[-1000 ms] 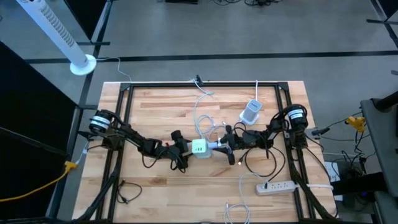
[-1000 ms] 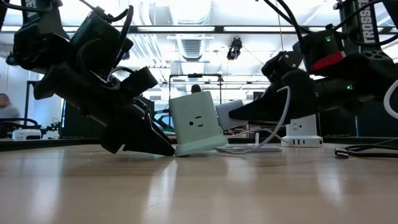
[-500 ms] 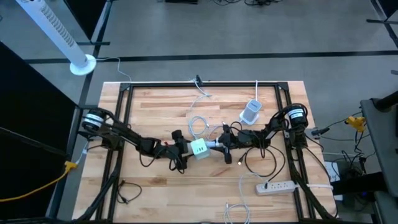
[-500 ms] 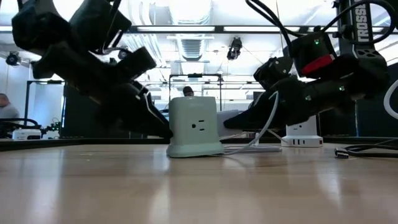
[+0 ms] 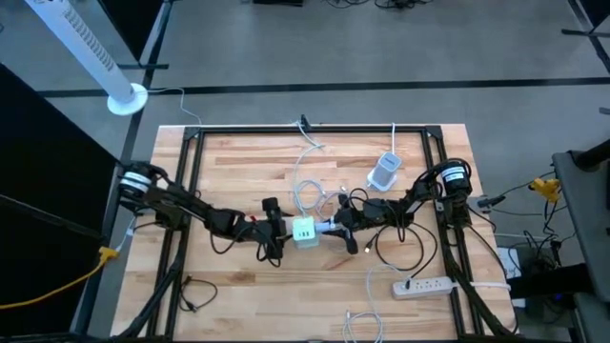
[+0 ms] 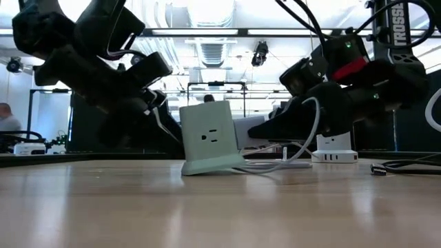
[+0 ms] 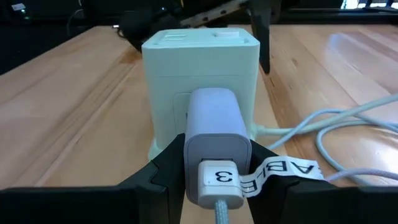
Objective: Insert USB
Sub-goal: Insert the white charger adapter into the green outlet extension
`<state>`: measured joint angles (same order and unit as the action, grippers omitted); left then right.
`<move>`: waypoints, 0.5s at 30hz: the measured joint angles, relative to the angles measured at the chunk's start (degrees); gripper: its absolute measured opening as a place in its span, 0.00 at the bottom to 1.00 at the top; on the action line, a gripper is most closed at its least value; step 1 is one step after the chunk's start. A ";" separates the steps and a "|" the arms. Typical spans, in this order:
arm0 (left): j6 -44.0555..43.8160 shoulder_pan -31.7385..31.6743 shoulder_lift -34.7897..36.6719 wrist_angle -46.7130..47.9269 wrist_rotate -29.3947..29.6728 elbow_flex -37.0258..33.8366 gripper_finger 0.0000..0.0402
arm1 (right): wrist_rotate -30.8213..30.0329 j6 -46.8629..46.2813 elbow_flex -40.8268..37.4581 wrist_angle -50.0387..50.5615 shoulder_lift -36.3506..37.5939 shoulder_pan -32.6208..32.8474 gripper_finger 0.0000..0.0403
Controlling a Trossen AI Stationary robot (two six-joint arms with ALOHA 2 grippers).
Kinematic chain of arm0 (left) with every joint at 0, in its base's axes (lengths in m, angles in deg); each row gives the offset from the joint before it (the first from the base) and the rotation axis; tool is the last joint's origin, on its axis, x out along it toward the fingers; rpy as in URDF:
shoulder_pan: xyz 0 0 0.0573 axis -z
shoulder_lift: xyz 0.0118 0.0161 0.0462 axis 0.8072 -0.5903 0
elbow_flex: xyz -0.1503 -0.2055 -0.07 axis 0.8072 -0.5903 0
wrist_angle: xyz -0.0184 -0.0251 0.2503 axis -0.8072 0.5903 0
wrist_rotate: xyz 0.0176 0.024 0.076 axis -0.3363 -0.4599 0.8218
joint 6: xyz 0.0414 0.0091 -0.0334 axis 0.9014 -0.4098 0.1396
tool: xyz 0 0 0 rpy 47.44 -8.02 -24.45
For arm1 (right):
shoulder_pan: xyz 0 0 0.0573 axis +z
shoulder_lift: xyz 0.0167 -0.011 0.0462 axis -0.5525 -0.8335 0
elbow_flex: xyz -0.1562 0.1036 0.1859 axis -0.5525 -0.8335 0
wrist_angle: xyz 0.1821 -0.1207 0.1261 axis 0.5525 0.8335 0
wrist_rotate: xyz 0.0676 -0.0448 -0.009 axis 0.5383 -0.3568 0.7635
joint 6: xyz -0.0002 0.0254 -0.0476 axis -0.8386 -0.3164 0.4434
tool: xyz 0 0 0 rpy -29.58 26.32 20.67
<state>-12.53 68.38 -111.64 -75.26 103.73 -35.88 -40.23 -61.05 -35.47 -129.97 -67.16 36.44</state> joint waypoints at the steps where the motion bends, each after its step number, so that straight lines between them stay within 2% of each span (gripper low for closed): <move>1: 0.02 0.01 -0.09 -0.03 -0.06 0.00 0.68 | 0.39 0.21 0.12 -0.03 0.02 0.02 0.29; 8: 1.43 0.03 -0.19 0.18 -1.32 -0.02 0.68 | 4.30 -0.37 2.70 3.22 0.12 0.06 0.29; 12: 1.63 0.03 -0.25 0.91 -1.32 0.38 0.68 | 1.87 -0.80 3.95 8.42 0.22 0.10 0.29; 15: 1.64 0.03 -0.26 1.16 -1.29 0.48 0.68 | 1.42 -1.59 4.08 8.37 0.22 0.12 0.29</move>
<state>-10.90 68.41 -111.91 -74.10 102.45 -35.40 -38.81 -62.64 -31.38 -121.60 -66.94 36.56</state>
